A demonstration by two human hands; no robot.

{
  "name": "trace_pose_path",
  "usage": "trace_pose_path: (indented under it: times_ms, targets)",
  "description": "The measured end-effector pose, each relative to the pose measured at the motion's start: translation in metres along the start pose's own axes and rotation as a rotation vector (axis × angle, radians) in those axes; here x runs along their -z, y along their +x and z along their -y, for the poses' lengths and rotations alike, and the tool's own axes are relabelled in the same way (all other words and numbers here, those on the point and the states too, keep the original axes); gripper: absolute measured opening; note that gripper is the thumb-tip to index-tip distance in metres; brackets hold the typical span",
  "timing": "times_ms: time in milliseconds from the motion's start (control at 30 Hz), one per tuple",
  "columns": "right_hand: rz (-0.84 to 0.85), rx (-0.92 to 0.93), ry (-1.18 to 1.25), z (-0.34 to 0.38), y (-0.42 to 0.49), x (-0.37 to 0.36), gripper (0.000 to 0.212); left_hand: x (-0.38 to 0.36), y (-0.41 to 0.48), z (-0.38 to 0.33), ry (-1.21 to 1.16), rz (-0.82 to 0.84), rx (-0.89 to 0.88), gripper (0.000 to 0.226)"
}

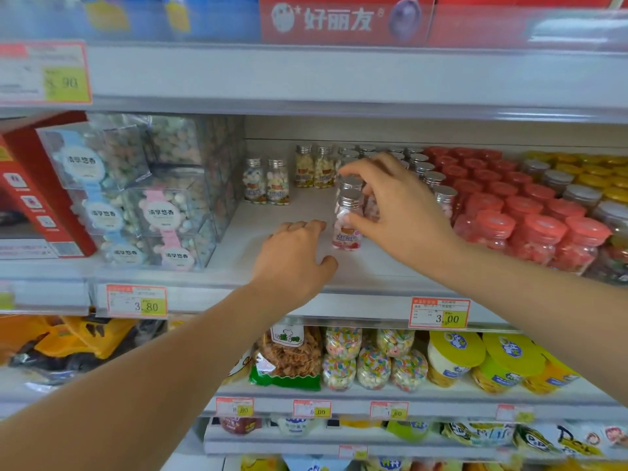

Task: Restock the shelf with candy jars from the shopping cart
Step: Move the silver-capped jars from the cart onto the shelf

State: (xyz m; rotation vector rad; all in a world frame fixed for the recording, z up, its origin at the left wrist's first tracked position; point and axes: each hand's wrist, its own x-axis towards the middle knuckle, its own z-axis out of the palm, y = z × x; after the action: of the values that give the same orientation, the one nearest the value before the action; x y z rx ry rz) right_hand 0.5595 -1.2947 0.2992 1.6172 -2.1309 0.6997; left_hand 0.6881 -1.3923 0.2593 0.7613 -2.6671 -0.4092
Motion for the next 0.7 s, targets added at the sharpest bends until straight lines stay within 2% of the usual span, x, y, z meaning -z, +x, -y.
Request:
trace_pose_path:
  times_ms: [100,267,433,567,700]
  targets:
    - [-0.078,0.095,-0.049,0.009,-0.013,0.001,0.046,0.004,-0.016,0.005,0.005,-0.093,-0.038,0.05]
    - [-0.076,0.248,0.103,0.045,-0.037,-0.008,0.03,0.013,-0.06,0.025,-0.042,-0.312,-0.123,0.033]
    - [0.098,0.319,0.315,0.099,-0.074,-0.041,0.019,0.004,-0.135,0.072,-0.065,-0.459,-0.066,0.026]
    - [0.354,0.303,0.401,0.13,-0.132,-0.107,0.02,-0.043,-0.218,0.129,-0.099,-0.364,0.142,0.019]
    - [0.648,0.224,0.432,0.151,-0.198,-0.181,0.019,-0.103,-0.294,0.177,-0.123,-0.106,0.418,0.025]
